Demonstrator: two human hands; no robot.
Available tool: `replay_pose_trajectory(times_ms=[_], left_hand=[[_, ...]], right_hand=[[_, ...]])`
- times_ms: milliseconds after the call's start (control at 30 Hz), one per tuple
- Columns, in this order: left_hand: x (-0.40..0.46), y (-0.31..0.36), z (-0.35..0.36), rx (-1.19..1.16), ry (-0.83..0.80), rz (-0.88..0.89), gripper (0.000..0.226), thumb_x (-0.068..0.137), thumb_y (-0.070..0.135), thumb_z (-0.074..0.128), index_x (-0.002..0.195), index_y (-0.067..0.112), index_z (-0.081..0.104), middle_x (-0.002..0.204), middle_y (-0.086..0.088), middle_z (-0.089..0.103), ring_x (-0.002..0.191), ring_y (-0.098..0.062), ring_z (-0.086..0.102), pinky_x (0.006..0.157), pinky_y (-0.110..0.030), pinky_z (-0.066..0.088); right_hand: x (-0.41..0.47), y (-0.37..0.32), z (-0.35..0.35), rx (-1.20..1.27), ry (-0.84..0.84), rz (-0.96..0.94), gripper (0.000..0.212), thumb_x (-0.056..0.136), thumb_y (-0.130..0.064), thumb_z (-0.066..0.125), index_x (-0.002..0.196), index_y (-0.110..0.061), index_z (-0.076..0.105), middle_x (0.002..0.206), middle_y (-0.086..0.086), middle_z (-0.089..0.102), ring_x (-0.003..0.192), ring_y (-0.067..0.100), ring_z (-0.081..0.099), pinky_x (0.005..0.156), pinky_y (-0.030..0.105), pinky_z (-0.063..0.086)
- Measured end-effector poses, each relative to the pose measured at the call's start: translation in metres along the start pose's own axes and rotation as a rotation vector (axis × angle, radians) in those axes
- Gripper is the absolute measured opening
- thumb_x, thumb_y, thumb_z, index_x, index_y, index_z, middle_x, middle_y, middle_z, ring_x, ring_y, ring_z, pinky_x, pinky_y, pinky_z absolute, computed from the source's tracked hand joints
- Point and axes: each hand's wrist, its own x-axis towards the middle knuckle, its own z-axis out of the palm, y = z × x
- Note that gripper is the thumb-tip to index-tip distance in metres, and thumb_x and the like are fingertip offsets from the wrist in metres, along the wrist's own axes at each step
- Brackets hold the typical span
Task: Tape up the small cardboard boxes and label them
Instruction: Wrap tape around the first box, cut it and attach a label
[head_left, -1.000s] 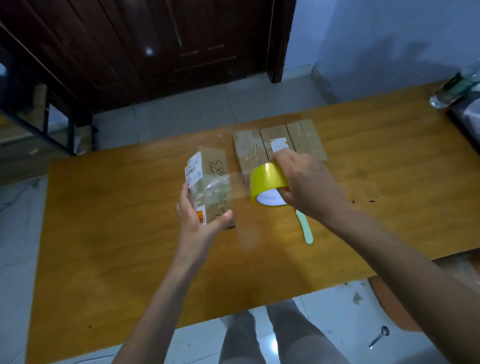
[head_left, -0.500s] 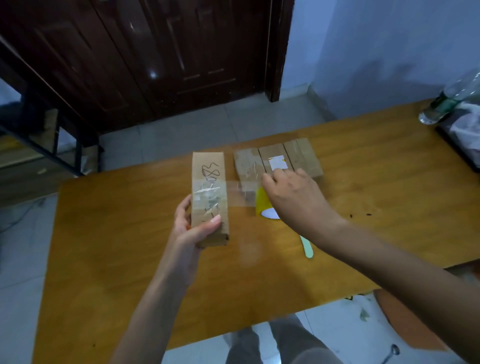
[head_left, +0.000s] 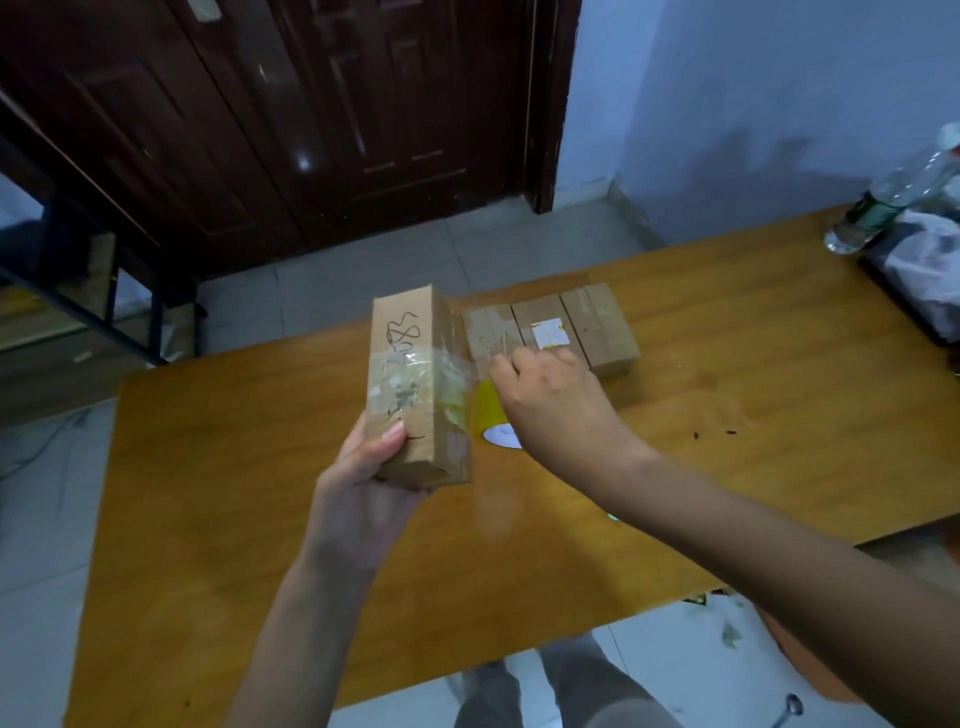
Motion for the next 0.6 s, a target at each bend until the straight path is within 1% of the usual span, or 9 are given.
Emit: replay_pose_trajectory(times_ms=[67,200,267,300,333,400,467,533,600], left_hand=[[0.0,0.0,-0.002,0.005,0.009,0.018,0.076,0.072,0.022,0.067,0.142,0.005,0.043,0.129,-0.018,0.06,0.112,-0.033,0.06,0.091,-0.046,0.048],[-0.001,0.006,-0.013,0.114,0.067,0.058,0.07,0.073,0.012,0.057,0.141,0.006,0.042,0.118,-0.014,0.064,0.102,-0.029,0.064,0.077,-0.035,0.057],[-0.002,0.009,-0.013,0.129,0.058,0.052,0.071,0.072,0.011,0.056,0.141,0.007,0.042,0.118,-0.014,0.064,0.102,-0.029,0.063,0.076,-0.034,0.057],[-0.003,0.01,-0.011,0.106,0.058,0.045,0.068,0.073,0.012,0.056,0.139,0.007,0.044,0.118,-0.013,0.065,0.103,-0.029,0.064,0.077,-0.036,0.056],[-0.003,0.011,-0.01,0.055,0.055,0.035,0.062,0.075,0.014,0.055,0.136,0.007,0.05,0.117,-0.013,0.066,0.103,-0.028,0.065,0.079,-0.038,0.056],[-0.004,0.011,-0.008,-0.075,0.045,0.023,0.044,0.083,0.02,0.05,0.124,0.011,0.065,0.117,-0.011,0.068,0.104,-0.027,0.066,0.087,-0.043,0.053],[-0.003,0.01,-0.006,-0.133,0.017,0.041,0.036,0.087,0.025,0.056,0.119,0.015,0.07,0.123,-0.01,0.065,0.112,-0.028,0.063,0.095,-0.048,0.048],[-0.003,0.006,-0.002,-0.174,-0.034,0.043,0.049,0.079,0.031,0.072,0.125,0.016,0.066,0.132,-0.01,0.06,0.12,-0.029,0.058,0.102,-0.052,0.04],[-0.004,-0.001,0.0,-0.237,-0.084,0.02,0.057,0.076,0.034,0.075,0.128,0.015,0.063,0.137,-0.011,0.057,0.124,-0.03,0.056,0.104,-0.053,0.039]], right_hand=[[0.002,-0.001,-0.003,0.018,0.021,0.005,0.024,0.094,-0.032,0.052,0.101,-0.011,0.04,0.083,0.004,0.035,0.071,0.024,0.034,0.07,0.032,0.025],[-0.003,0.006,-0.012,-0.036,0.094,0.04,0.023,0.083,-0.005,0.045,0.105,-0.006,0.051,0.08,0.006,0.04,0.068,0.024,0.035,0.068,0.032,0.026],[-0.007,0.012,-0.015,-0.02,0.111,0.044,0.024,0.079,-0.006,0.042,0.101,-0.007,0.052,0.078,0.005,0.041,0.064,0.024,0.037,0.065,0.032,0.027],[-0.009,0.016,-0.016,0.024,0.109,0.035,0.023,0.078,-0.01,0.049,0.101,-0.008,0.051,0.081,0.005,0.045,0.066,0.025,0.041,0.064,0.032,0.029],[-0.01,0.02,-0.016,0.122,0.123,0.04,0.028,0.075,-0.009,0.056,0.103,-0.009,0.051,0.085,0.005,0.05,0.07,0.026,0.046,0.064,0.033,0.033],[-0.012,0.026,-0.014,0.512,0.194,0.115,0.036,0.07,-0.002,0.064,0.104,-0.008,0.055,0.092,0.005,0.058,0.08,0.027,0.054,0.064,0.039,0.043],[-0.017,0.022,-0.006,0.813,0.291,0.226,0.039,0.072,0.002,0.067,0.108,-0.007,0.057,0.095,0.004,0.062,0.086,0.023,0.058,0.069,0.04,0.049],[-0.023,0.012,0.01,1.006,0.37,0.349,0.039,0.078,0.0,0.066,0.113,-0.011,0.054,0.097,0.001,0.061,0.088,0.019,0.058,0.071,0.034,0.049],[-0.025,0.003,0.024,1.212,0.448,0.49,0.035,0.083,-0.005,0.066,0.113,-0.016,0.052,0.096,-0.004,0.059,0.09,0.013,0.058,0.075,0.03,0.048]])
